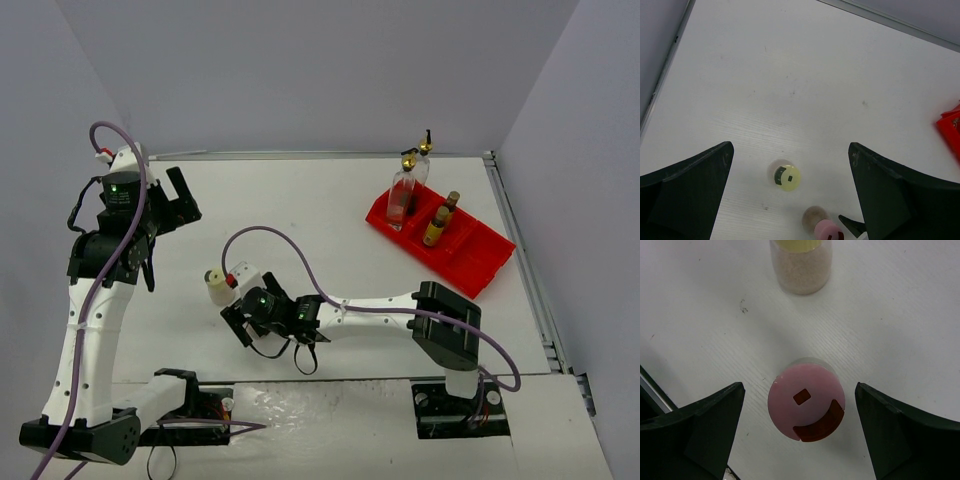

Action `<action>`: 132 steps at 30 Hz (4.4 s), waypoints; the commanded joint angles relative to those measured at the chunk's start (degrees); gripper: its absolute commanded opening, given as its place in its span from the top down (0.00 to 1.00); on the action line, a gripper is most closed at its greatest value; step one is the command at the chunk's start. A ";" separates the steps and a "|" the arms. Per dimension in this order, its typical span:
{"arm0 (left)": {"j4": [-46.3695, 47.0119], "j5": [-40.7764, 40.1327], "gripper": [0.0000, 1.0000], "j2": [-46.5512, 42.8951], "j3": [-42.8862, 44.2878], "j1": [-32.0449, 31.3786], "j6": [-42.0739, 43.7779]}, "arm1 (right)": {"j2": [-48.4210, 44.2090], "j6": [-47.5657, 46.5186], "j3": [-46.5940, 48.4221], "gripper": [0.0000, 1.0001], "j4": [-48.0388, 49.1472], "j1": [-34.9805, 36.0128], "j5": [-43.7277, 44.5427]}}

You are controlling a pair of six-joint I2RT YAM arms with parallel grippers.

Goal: Organize the condiment bottles

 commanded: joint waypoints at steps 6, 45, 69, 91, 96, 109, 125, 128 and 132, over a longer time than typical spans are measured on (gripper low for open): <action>2.77 -0.08 0.03 -1.27 1.43 0.46 1.03 | 0.78 -0.05 3.71 0.26 1.92 0.34 5.20; 2.90 -0.16 0.03 -1.45 0.55 0.51 0.72 | -10.22 1.37 4.46 1.00 -6.34 -0.42 18.39; 5.60 1.50 0.03 -1.41 -1.71 0.60 -0.42 | -46.39 11.04 -18.10 1.00 -17.58 -63.32 19.88; 7.01 4.16 0.03 1.05 -1.22 0.60 -0.83 | -36.68 14.39 -21.89 1.00 -7.77 -73.64 26.58; 5.91 4.32 0.03 3.25 0.99 0.51 -1.03 | -34.76 14.89 -22.18 1.00 -4.30 -73.62 29.96; 3.67 3.82 0.03 7.45 6.16 0.51 -0.90 | -28.03 15.77 -25.25 1.00 3.53 -78.95 26.97; 2.48 3.40 0.03 7.87 7.97 0.51 -1.91 | -20.79 15.46 -25.11 1.00 8.04 -79.73 25.20; 2.19 3.23 0.03 7.90 8.35 0.51 -1.80 | -19.23 15.68 -24.53 1.00 8.64 -79.82 24.84; 1.81 3.13 0.03 8.05 9.06 0.51 -1.62 | -17.72 15.61 -23.69 1.00 8.86 -79.82 24.07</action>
